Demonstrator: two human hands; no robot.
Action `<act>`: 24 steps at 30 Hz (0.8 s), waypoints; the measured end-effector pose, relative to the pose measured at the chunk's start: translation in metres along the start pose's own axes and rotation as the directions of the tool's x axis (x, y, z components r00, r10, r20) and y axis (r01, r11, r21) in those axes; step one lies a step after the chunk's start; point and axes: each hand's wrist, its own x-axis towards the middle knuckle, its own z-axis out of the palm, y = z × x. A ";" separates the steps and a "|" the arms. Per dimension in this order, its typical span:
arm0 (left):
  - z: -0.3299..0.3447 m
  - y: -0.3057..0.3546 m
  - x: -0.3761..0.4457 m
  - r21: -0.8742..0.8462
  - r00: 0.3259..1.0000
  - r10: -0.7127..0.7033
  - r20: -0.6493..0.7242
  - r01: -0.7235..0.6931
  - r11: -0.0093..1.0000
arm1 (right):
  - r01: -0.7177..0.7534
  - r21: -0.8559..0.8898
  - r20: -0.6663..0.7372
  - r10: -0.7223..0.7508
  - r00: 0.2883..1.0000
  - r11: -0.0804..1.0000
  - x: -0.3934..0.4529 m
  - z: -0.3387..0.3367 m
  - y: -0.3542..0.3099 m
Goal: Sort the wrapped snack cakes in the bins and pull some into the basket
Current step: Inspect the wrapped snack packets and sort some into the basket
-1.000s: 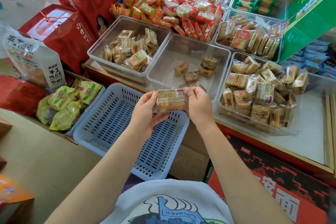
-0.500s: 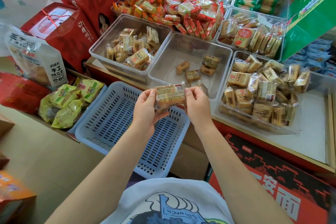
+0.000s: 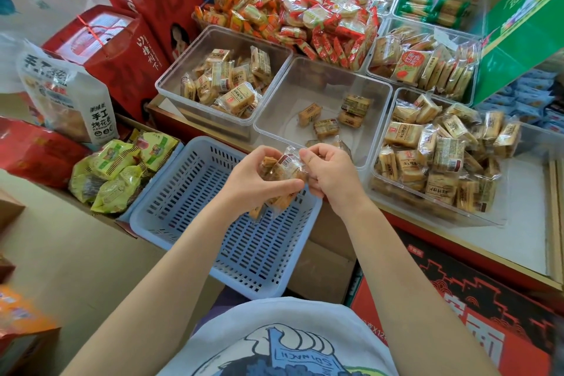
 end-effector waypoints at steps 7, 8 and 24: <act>0.007 -0.009 0.001 -0.089 0.990 -0.068 -0.121 0.058 0.994 | 0.039 0.117 -0.026 -0.036 0.999 0.992 0.001 0.003 0.001; 0.007 -0.009 0.001 -0.118 0.990 -0.079 -0.119 0.065 0.991 | 0.055 0.095 0.014 -0.057 0.998 0.994 0.000 0.003 0.000; 0.000 0.001 -0.002 -0.277 0.926 -0.216 0.309 0.305 0.911 | 0.236 -0.033 -0.244 -0.237 0.940 0.971 0.002 0.006 0.003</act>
